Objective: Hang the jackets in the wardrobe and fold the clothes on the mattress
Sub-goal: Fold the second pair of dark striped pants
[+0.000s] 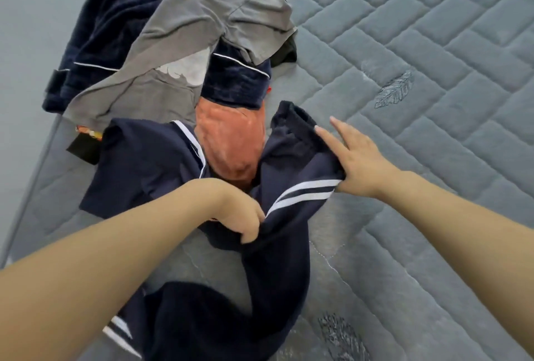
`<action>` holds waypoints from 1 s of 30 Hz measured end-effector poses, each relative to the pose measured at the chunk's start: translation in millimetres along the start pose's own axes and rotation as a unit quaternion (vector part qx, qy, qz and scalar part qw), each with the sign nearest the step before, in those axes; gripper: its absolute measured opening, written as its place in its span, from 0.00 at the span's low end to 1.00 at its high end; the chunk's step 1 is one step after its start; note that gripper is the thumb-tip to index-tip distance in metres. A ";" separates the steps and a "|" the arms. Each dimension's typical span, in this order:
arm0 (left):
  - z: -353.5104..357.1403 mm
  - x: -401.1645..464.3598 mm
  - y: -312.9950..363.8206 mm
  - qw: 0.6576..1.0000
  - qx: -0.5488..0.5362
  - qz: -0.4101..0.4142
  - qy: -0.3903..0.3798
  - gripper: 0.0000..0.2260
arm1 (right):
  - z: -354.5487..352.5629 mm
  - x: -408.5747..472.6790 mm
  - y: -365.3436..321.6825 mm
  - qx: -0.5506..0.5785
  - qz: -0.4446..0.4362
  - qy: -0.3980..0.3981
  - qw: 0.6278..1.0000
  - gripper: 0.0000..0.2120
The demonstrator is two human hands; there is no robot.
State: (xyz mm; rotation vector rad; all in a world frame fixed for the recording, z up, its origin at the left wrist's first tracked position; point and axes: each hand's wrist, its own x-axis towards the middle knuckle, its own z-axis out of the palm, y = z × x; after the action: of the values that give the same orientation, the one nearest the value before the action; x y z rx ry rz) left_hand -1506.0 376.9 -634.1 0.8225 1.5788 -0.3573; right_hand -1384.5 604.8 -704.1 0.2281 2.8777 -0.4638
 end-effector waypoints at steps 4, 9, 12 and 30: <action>39.6 -4.4 -52.2 0.988 0.043 -0.131 0.066 0.14 | 7.3 15.4 -42.9 -0.069 -0.142 -0.031 0.987 0.20; 61.0 7.3 -96.6 0.955 -0.251 -0.109 0.119 0.17 | 22.2 22.7 -49.6 -0.221 -0.200 -0.090 0.950 0.33; 75.2 9.8 -95.3 0.895 -0.421 -0.053 0.138 0.15 | 26.0 26.2 -55.8 -0.232 -0.190 -0.080 0.951 0.22; 108.3 49.6 206.4 0.921 -0.267 0.072 0.273 0.09 | -77.2 -191.9 136.9 -0.415 0.103 -0.118 0.896 0.07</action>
State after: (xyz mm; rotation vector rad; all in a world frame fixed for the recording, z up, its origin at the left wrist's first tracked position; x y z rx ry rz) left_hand -1285.7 464.9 -655.7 0.6228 1.9835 0.4434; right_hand -1188.5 735.8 -627.0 0.2886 2.4950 0.7222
